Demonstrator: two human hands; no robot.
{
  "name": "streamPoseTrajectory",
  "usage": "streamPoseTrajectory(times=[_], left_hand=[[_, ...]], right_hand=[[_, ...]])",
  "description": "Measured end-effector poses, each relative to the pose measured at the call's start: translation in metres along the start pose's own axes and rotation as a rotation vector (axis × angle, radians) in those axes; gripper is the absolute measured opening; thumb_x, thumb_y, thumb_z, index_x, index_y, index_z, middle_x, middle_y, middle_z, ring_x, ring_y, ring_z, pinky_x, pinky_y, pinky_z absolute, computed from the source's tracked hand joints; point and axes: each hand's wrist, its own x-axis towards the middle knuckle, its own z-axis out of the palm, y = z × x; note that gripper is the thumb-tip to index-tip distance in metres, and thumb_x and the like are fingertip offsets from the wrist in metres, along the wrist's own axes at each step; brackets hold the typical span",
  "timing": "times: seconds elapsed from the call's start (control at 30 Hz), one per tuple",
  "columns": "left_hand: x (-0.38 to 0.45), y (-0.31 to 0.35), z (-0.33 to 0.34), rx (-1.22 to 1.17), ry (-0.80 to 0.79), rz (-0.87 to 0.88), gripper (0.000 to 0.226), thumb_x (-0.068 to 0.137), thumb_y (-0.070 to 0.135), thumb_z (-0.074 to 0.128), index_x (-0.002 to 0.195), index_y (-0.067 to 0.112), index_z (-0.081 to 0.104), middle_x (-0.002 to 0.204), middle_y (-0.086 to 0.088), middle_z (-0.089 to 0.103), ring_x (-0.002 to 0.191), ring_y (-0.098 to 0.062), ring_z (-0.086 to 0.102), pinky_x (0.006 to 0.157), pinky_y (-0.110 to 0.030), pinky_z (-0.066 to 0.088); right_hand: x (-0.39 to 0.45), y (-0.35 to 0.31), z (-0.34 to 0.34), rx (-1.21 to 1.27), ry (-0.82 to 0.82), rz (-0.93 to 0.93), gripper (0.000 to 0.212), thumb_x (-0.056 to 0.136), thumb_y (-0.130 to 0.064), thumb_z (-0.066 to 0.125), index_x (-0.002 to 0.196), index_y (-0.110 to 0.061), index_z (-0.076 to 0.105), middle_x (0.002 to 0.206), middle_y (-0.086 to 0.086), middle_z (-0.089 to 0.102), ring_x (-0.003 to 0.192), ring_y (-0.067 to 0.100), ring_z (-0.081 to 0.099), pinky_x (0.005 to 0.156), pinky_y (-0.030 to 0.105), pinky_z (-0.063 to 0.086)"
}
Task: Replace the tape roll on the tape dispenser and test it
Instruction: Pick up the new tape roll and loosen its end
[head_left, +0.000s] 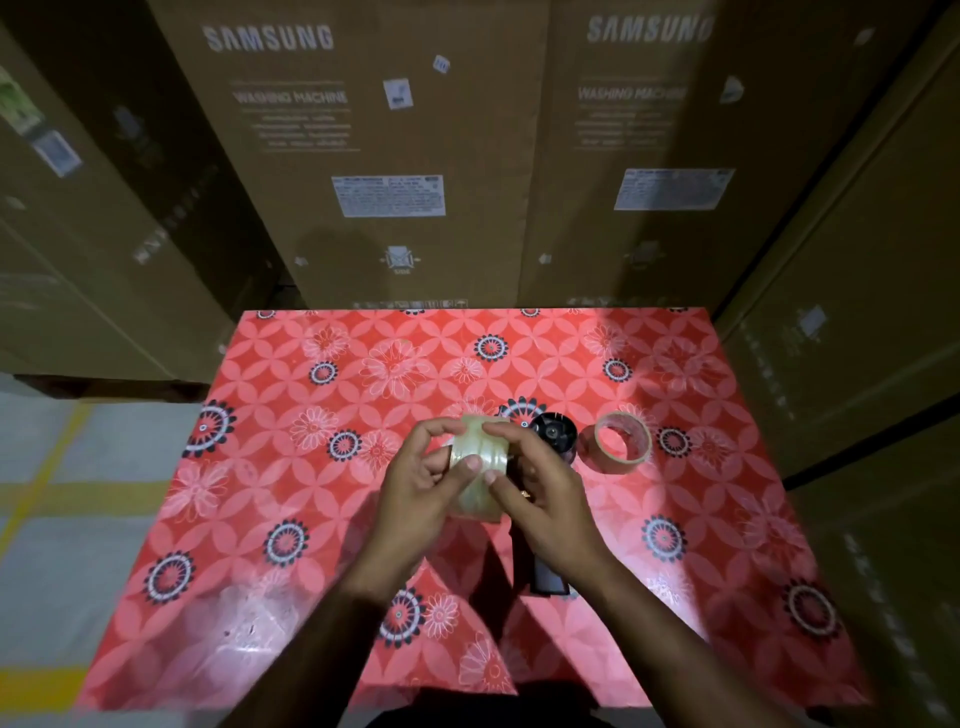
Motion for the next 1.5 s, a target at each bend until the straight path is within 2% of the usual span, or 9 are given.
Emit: streamPoseTrajectory(times=[0.1, 0.2, 0.37, 0.67, 0.83, 0.93, 1.1, 1.33, 1.5], left_hand=[[-0.011, 0.006, 0.008, 0.010, 0.025, 0.060, 0.024, 0.092, 0.011, 0.082, 0.107, 0.020, 0.066, 0.088, -0.026, 0.079, 0.076, -0.029, 0.075, 0.070, -0.037, 0.059], [-0.020, 0.013, 0.007, 0.047, -0.042, 0.103, 0.029, 0.085, 0.028, 0.083, 0.113, 0.028, 0.072, 0.096, -0.026, 0.079, 0.085, -0.032, 0.075, 0.077, -0.045, 0.059], [-0.027, 0.018, 0.005, 0.007, -0.144, 0.120, 0.050, 0.085, -0.001, 0.070, 0.133, 0.014, 0.065, 0.115, -0.010, 0.082, 0.104, -0.019, 0.076, 0.090, -0.033, 0.063], [-0.033, 0.026, 0.009, 0.051, -0.035, 0.277, 0.039, 0.083, 0.003, 0.084, 0.103, 0.037, 0.084, 0.099, 0.006, 0.084, 0.093, -0.006, 0.077, 0.086, -0.021, 0.061], [-0.035, 0.027, 0.019, 0.047, 0.053, 0.285, 0.017, 0.080, 0.010, 0.076, 0.094, 0.018, 0.081, 0.084, 0.012, 0.082, 0.078, 0.003, 0.072, 0.075, -0.012, 0.055], [-0.038, 0.026, 0.021, 0.035, 0.050, 0.305, 0.017, 0.078, 0.010, 0.077, 0.094, 0.015, 0.080, 0.082, 0.010, 0.082, 0.077, 0.002, 0.073, 0.074, -0.013, 0.056], [-0.040, 0.026, 0.026, -0.012, 0.071, 0.308, 0.019, 0.076, 0.008, 0.078, 0.093, 0.017, 0.081, 0.084, 0.009, 0.082, 0.079, 0.001, 0.074, 0.074, -0.012, 0.056], [-0.044, 0.024, 0.010, -0.049, -0.112, 0.246, 0.047, 0.077, 0.004, 0.084, 0.122, 0.019, 0.079, 0.116, -0.006, 0.082, 0.109, -0.019, 0.078, 0.089, -0.029, 0.062], [-0.042, 0.029, 0.015, 0.023, -0.027, 0.276, 0.030, 0.082, -0.006, 0.077, 0.104, 0.014, 0.081, 0.078, 0.011, 0.080, 0.079, 0.002, 0.074, 0.073, -0.015, 0.058]], right_hand=[[-0.005, -0.010, -0.006, 0.071, 0.054, 0.016, 0.034, 0.092, -0.026, 0.068, 0.125, -0.033, 0.068, 0.100, 0.003, 0.070, 0.079, 0.025, 0.063, 0.072, 0.037, 0.053], [-0.008, -0.018, -0.012, 0.075, 0.091, 0.010, 0.031, 0.090, -0.029, 0.069, 0.120, -0.037, 0.072, 0.097, 0.002, 0.073, 0.080, 0.024, 0.065, 0.075, 0.041, 0.055], [-0.008, -0.031, -0.014, 0.045, 0.165, -0.045, 0.025, 0.091, -0.030, 0.067, 0.113, -0.040, 0.074, 0.097, 0.006, 0.074, 0.090, 0.025, 0.069, 0.082, 0.044, 0.055], [-0.014, -0.043, -0.026, 0.196, 0.083, -0.038, 0.030, 0.087, -0.016, 0.073, 0.116, -0.025, 0.078, 0.095, 0.022, 0.063, 0.085, 0.036, 0.062, 0.077, 0.039, 0.053], [-0.018, -0.045, -0.019, 0.088, 0.177, -0.031, 0.026, 0.092, -0.035, 0.066, 0.115, -0.031, 0.077, 0.094, -0.002, 0.072, 0.086, 0.020, 0.068, 0.076, 0.035, 0.055], [-0.023, -0.047, -0.023, 0.110, 0.138, -0.039, 0.027, 0.093, -0.029, 0.065, 0.118, -0.029, 0.076, 0.086, 0.004, 0.065, 0.077, 0.018, 0.062, 0.070, 0.030, 0.049], [-0.023, -0.051, -0.027, 0.103, 0.150, -0.050, 0.025, 0.089, -0.027, 0.071, 0.113, -0.028, 0.079, 0.087, 0.013, 0.066, 0.080, 0.032, 0.064, 0.070, 0.050, 0.053], [-0.025, -0.057, -0.022, 0.101, 0.289, -0.002, 0.017, 0.089, -0.018, 0.076, 0.104, -0.026, 0.080, 0.100, -0.008, 0.080, 0.095, 0.010, 0.075, 0.085, 0.032, 0.059], [-0.032, -0.059, -0.025, 0.063, 0.114, -0.036, 0.031, 0.087, -0.026, 0.069, 0.117, -0.032, 0.077, 0.086, 0.005, 0.062, 0.077, 0.021, 0.060, 0.069, 0.036, 0.052]])
